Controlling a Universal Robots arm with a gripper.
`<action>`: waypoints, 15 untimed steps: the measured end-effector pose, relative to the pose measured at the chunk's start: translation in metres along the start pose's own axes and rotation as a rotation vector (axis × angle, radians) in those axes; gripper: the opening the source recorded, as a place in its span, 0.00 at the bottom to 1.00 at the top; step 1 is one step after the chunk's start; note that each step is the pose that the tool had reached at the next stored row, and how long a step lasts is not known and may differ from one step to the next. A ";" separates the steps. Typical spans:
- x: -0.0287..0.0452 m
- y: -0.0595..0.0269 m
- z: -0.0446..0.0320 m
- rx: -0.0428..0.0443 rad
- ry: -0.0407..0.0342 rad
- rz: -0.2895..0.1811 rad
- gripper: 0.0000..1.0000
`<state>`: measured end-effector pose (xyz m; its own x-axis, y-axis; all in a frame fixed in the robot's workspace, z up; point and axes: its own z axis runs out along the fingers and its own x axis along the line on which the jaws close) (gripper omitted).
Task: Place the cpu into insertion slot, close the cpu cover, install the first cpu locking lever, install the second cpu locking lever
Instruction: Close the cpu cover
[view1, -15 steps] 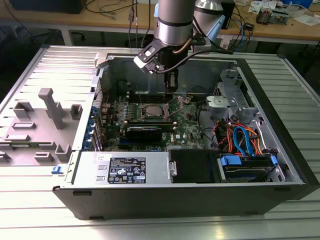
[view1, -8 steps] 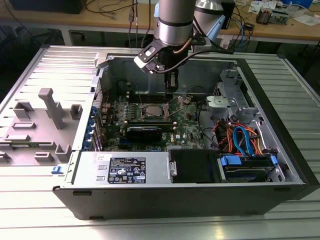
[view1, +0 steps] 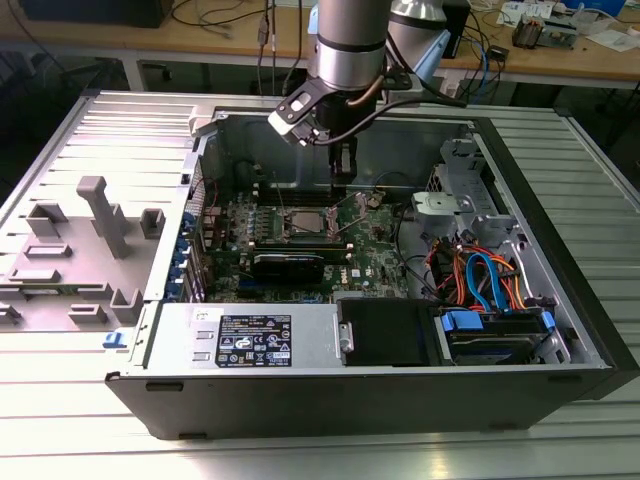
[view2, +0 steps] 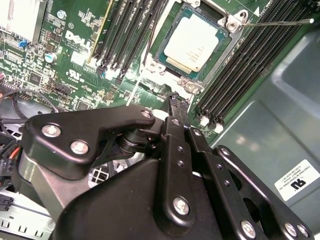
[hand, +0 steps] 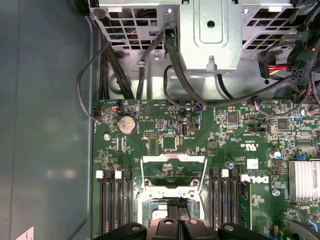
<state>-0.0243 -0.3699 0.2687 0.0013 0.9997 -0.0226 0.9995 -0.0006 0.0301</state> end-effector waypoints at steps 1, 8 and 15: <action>0.0003 0.0000 0.0000 0.0000 -0.0002 0.000 0.11; 0.0026 0.0001 -0.0001 0.0001 -0.0014 0.000 0.11; 0.0045 0.0001 -0.0001 0.0000 -0.0015 0.000 0.11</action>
<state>-0.0241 -0.3654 0.2687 0.0013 0.9997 -0.0241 0.9995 -0.0006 0.0301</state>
